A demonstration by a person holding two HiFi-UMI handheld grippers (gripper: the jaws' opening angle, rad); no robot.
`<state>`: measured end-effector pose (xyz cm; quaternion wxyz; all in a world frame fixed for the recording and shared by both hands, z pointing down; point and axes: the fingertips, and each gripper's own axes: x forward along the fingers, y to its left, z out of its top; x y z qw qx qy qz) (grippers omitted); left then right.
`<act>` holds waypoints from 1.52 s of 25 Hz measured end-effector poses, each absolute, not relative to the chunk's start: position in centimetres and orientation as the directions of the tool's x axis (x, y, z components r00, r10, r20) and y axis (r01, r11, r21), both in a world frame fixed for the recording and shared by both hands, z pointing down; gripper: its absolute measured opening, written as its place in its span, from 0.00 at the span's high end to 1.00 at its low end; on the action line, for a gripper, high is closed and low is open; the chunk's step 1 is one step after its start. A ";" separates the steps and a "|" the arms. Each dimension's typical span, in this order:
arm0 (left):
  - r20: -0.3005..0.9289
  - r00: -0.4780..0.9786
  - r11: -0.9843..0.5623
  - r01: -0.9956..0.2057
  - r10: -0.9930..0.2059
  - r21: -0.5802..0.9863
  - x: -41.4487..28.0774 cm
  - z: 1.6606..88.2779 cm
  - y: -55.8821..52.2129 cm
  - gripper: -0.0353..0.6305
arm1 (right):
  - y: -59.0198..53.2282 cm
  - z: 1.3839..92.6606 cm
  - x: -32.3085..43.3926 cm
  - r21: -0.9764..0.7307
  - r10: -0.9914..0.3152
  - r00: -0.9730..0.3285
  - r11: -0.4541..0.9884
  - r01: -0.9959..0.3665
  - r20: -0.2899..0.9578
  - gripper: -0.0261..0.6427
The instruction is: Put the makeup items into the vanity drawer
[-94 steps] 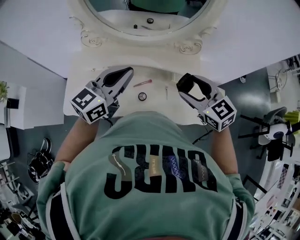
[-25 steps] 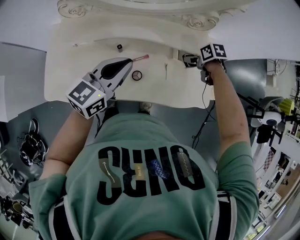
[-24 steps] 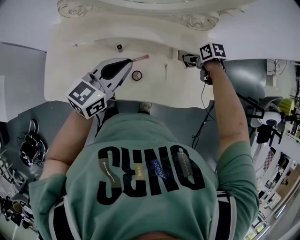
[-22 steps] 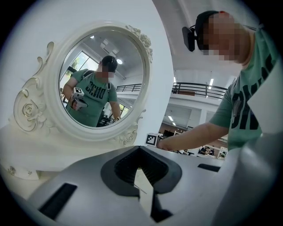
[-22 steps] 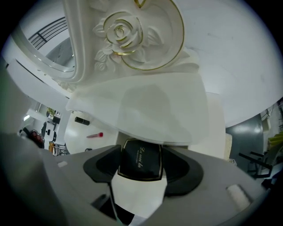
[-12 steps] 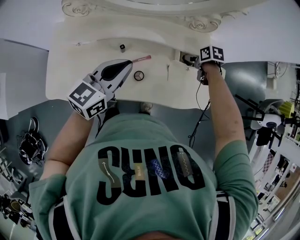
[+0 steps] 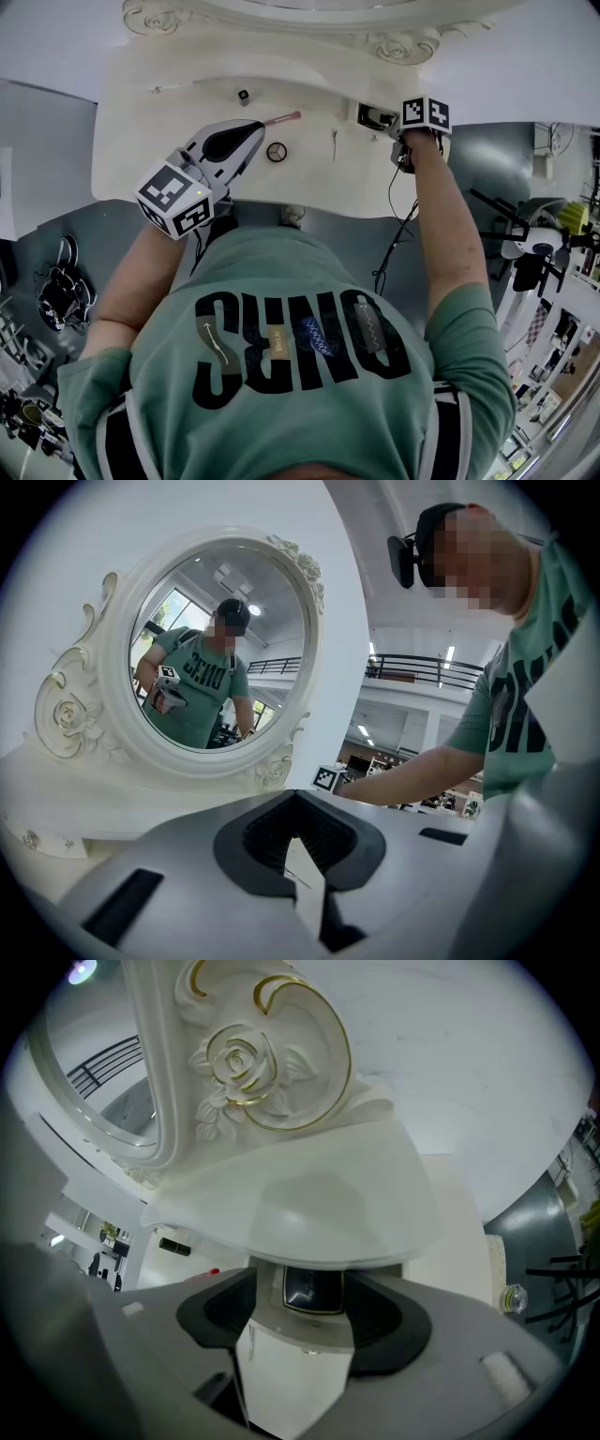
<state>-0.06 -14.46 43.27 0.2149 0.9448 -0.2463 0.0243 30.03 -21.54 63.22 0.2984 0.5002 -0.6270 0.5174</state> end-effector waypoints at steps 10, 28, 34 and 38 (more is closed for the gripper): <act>0.146 0.878 -0.788 -0.475 -0.457 0.392 0.2 42.7 -14.6 0.94 | -21.1 59.3 28.7 -0.459 -0.402 -0.420 -0.002 -0.888 0.814 0.50; 0.047 0.831 -0.795 -0.544 -0.554 0.269 -2.5 31.4 -15.3 0.94 | -15.1 33.2 19.3 -0.240 -0.735 -0.659 0.618 -0.748 0.161 0.72; 0.014 0.813 -0.784 -0.566 -0.582 0.255 -3.0 30.2 -14.8 0.94 | -13.0 32.8 16.9 -0.182 -0.722 -0.687 0.667 -0.722 0.081 0.87; 0.019 0.801 -0.770 -0.582 -0.599 0.262 -3.6 30.6 -13.9 0.94 | -13.0 33.5 17.0 -0.206 -0.726 -0.683 0.658 -0.724 0.083 0.94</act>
